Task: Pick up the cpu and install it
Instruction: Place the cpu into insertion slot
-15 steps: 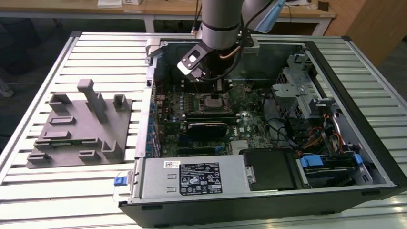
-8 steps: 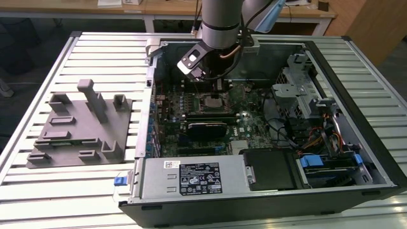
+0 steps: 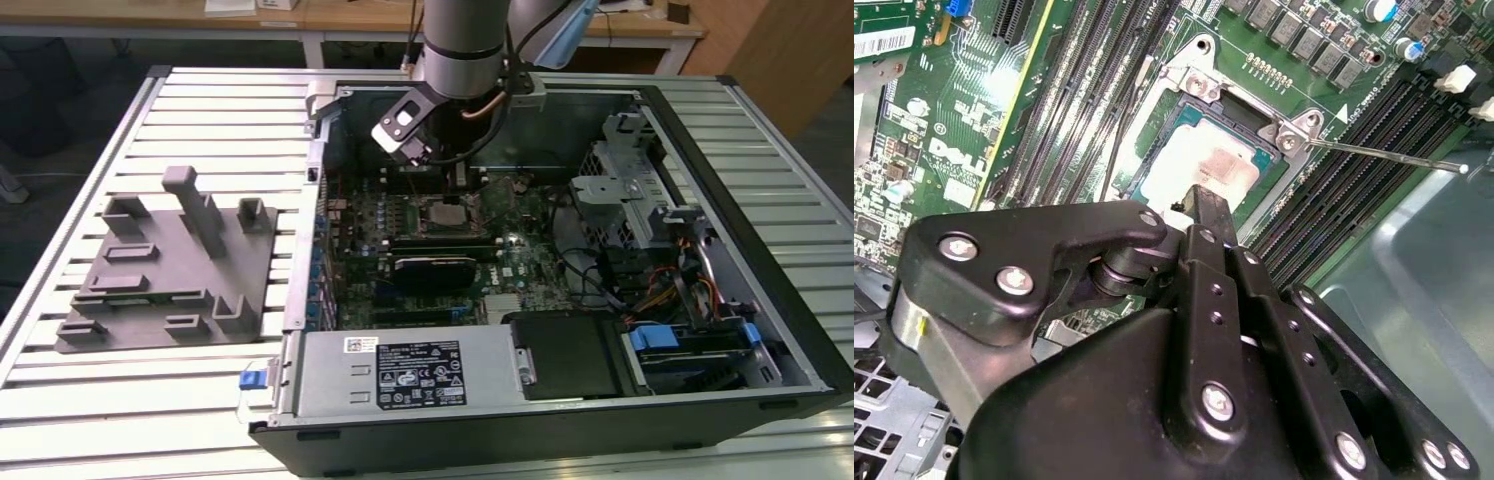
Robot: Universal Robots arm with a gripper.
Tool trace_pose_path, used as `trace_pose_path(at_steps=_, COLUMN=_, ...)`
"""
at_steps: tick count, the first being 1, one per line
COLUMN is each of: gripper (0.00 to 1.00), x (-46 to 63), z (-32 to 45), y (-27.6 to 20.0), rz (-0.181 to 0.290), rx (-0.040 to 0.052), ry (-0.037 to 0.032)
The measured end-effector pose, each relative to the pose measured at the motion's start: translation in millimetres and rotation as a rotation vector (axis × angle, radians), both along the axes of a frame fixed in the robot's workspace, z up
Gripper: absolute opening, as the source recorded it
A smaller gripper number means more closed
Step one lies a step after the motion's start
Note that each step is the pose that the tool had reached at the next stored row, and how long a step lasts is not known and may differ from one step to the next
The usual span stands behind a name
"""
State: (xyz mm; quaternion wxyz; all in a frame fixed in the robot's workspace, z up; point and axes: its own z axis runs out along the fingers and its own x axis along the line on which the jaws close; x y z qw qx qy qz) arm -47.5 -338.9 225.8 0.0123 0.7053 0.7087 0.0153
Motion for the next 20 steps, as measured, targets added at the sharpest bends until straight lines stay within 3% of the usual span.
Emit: trace_pose_path(at_steps=20, gripper=0.11, x=0.0, z=4.3, y=0.0, rz=0.0, rx=-0.0001, ry=0.0)
